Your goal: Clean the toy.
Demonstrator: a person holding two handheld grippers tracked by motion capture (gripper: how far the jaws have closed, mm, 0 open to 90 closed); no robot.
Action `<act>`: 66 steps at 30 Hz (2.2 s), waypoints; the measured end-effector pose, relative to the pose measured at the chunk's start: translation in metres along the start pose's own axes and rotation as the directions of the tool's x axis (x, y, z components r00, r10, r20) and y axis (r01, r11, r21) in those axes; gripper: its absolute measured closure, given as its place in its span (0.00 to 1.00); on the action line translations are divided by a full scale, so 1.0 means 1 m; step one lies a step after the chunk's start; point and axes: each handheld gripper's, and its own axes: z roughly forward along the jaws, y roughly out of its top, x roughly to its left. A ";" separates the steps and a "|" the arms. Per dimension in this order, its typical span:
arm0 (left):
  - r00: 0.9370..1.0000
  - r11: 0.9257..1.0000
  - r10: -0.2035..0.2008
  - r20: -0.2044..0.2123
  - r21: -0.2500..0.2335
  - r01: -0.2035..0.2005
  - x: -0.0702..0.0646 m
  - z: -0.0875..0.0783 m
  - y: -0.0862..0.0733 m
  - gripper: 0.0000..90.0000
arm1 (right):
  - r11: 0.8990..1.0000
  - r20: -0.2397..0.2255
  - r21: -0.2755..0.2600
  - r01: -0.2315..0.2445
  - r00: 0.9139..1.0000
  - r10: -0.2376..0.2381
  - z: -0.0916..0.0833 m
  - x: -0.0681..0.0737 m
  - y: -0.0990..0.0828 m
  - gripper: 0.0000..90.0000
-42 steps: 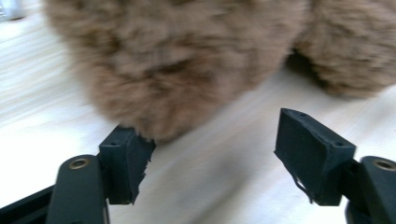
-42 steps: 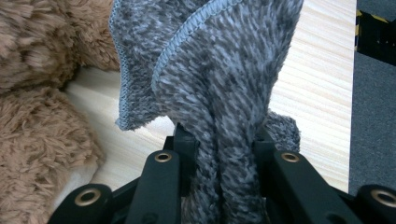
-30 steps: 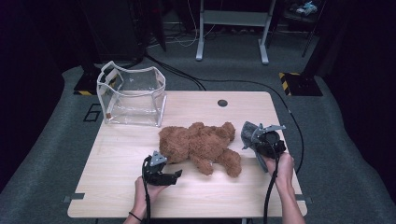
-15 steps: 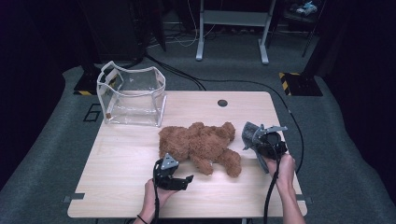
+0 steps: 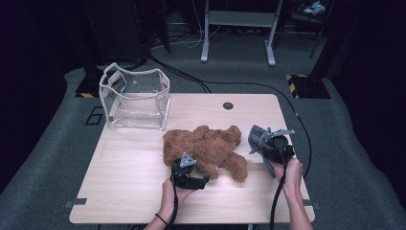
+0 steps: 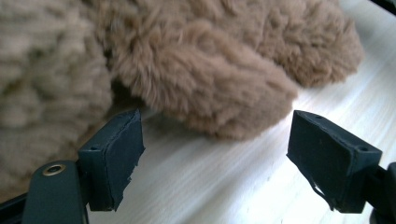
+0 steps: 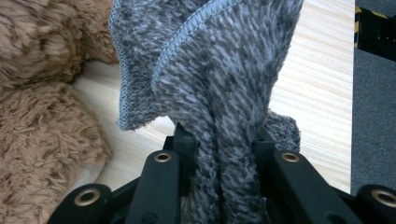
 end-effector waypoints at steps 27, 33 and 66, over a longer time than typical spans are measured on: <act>0.995 0.995 -0.099 -0.030 -0.027 0.098 -0.002 0.027 0.014 0.48 | 1.000 -0.008 0.009 -0.013 1.000 0.013 0.006 0.007 -0.003 0.80; 0.993 0.993 -0.110 -0.036 -0.040 0.108 0.000 0.029 0.015 0.61 | 1.000 -0.016 0.006 -0.016 1.000 0.016 0.006 0.007 -0.003 0.80; 1.000 0.997 0.015 0.010 -0.078 -0.014 0.025 0.009 0.068 0.80 | 0.998 -0.011 0.066 -0.024 1.000 0.024 0.015 -0.005 0.007 0.81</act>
